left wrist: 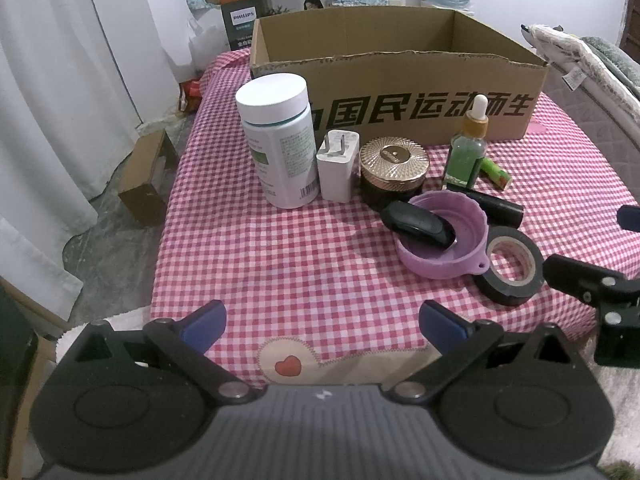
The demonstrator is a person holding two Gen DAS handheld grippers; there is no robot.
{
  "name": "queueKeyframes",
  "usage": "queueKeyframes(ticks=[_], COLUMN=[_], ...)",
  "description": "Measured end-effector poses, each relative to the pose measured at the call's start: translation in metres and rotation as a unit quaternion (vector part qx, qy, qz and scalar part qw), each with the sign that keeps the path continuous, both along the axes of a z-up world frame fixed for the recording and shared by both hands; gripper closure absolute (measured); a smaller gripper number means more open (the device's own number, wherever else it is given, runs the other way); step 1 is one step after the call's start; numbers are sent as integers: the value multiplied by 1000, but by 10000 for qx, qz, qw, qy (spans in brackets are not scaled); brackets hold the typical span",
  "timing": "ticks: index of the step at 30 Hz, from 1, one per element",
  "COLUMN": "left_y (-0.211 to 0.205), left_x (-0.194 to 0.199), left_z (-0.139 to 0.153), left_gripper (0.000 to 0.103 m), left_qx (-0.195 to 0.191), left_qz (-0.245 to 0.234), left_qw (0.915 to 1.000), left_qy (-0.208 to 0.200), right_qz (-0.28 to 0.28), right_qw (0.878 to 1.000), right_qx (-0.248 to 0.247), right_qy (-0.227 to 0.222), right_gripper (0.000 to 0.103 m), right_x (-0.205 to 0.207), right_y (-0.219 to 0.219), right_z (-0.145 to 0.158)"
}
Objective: Organize rigid objects
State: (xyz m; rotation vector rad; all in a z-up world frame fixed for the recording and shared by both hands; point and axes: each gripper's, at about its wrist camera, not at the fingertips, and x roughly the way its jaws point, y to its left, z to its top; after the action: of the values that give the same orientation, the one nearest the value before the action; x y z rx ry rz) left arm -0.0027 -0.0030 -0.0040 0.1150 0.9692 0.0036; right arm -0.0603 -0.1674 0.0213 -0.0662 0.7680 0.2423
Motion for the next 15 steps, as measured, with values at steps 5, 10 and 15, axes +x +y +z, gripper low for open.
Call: queueKeyframes(ticks=[5,10,15], left_y=[0,0,0], left_x=[0,0,0], left_z=[0,0,0], left_gripper=[0,0,0], left_qx=[-2,3,5], left_qz=[5,4,13], left_qw=[10000,10000,10000], left_qy=[-2,-2,-1], right_qz=[7,7,12], right_qw=[10000,10000,10000], right_qx=[4,2,0], right_qy=[-1,0,-17], right_gripper=[1,1,1], right_x=[0,0,0], right_y=[0,0,1], right_z=[0,0,1])
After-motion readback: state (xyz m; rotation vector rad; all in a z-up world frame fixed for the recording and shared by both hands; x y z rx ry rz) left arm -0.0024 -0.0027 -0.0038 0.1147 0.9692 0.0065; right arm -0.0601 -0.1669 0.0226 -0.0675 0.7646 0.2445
